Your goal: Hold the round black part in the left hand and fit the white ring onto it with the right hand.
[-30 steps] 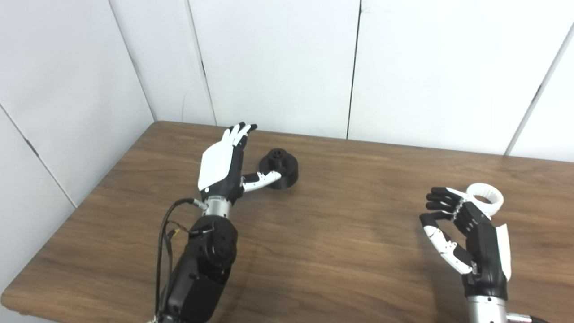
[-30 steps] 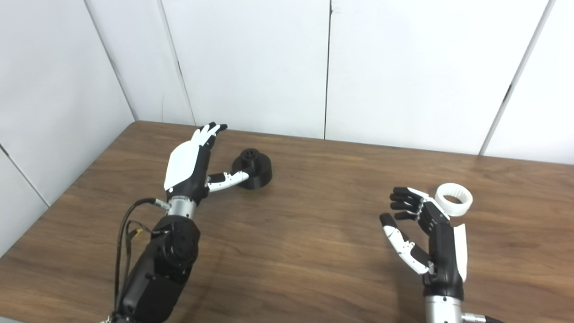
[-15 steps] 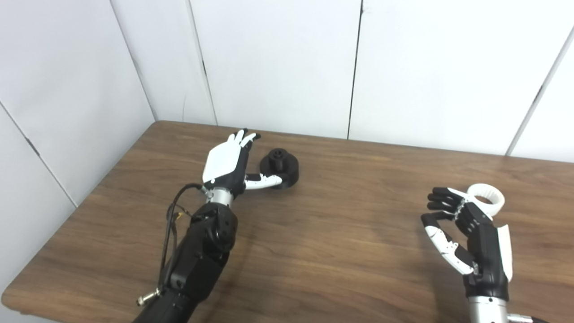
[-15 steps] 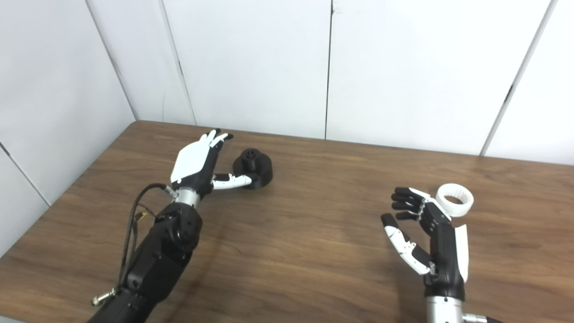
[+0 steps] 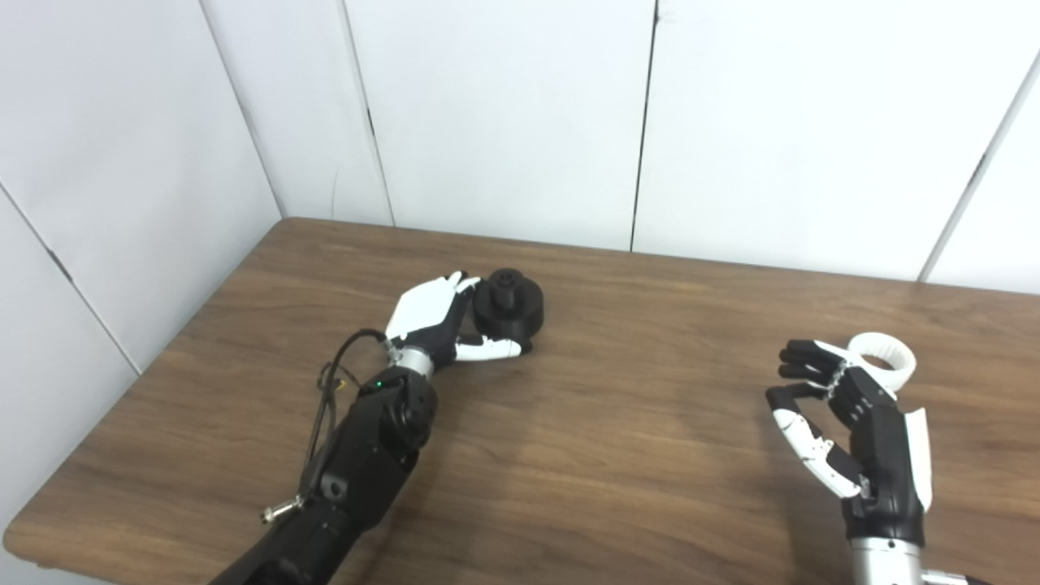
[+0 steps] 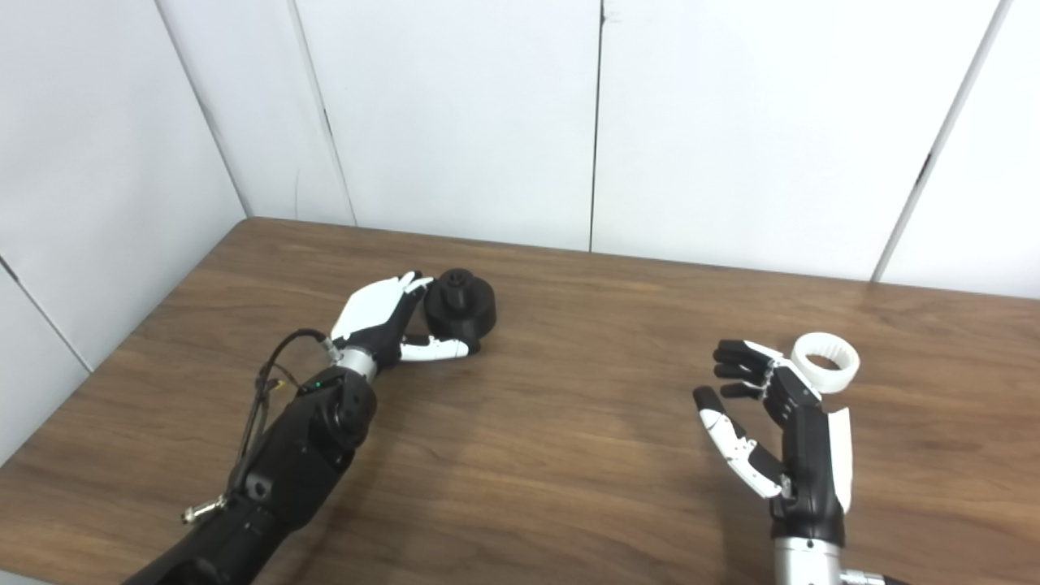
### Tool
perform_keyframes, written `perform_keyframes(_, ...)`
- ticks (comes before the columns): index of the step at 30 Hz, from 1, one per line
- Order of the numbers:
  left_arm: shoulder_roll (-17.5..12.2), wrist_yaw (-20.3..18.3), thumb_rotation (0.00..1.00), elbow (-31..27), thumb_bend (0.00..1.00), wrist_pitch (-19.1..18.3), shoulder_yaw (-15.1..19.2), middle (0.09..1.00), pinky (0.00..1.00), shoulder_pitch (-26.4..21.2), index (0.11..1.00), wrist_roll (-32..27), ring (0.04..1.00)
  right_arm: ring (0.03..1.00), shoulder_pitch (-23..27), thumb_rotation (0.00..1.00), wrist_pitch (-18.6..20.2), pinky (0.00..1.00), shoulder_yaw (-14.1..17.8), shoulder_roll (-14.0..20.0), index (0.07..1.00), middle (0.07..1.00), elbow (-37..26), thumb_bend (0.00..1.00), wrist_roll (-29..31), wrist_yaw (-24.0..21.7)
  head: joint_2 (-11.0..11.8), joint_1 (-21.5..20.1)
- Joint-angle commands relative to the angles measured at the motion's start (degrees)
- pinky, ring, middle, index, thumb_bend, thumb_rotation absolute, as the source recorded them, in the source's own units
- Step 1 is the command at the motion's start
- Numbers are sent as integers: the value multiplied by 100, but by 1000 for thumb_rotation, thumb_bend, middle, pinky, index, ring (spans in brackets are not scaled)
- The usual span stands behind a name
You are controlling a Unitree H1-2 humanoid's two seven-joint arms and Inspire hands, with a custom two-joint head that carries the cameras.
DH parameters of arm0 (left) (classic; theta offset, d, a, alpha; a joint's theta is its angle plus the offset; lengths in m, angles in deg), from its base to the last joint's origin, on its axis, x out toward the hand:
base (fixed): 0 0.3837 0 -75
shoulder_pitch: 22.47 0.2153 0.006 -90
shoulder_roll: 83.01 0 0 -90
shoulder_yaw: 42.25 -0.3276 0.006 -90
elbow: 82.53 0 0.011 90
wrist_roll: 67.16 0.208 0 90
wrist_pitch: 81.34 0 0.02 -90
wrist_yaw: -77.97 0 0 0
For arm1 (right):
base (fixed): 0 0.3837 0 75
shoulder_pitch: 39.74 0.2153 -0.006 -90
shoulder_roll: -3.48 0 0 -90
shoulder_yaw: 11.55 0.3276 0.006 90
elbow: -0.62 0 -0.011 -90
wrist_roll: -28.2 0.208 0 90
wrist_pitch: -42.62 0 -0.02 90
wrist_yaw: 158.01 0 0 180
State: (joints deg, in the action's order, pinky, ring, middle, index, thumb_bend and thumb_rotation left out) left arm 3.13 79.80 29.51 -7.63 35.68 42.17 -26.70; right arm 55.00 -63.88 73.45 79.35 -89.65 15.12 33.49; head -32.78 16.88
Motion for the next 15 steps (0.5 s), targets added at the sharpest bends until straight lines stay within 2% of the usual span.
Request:
perform_keyframes(1,-161,135,665,59,1000,146,-24,1000,967,-353,894,27,1000,646,-97,321,-77,560,174,269,667,670,185,530,-265,19,-17,-8)
perform_keyframes(15,-90,392,672,759,1000,223,-115,1000,968,-586,899,-35,1000,641,-145,324,78,557,178,248,663,666,39,531,-386,30,-55,-60)
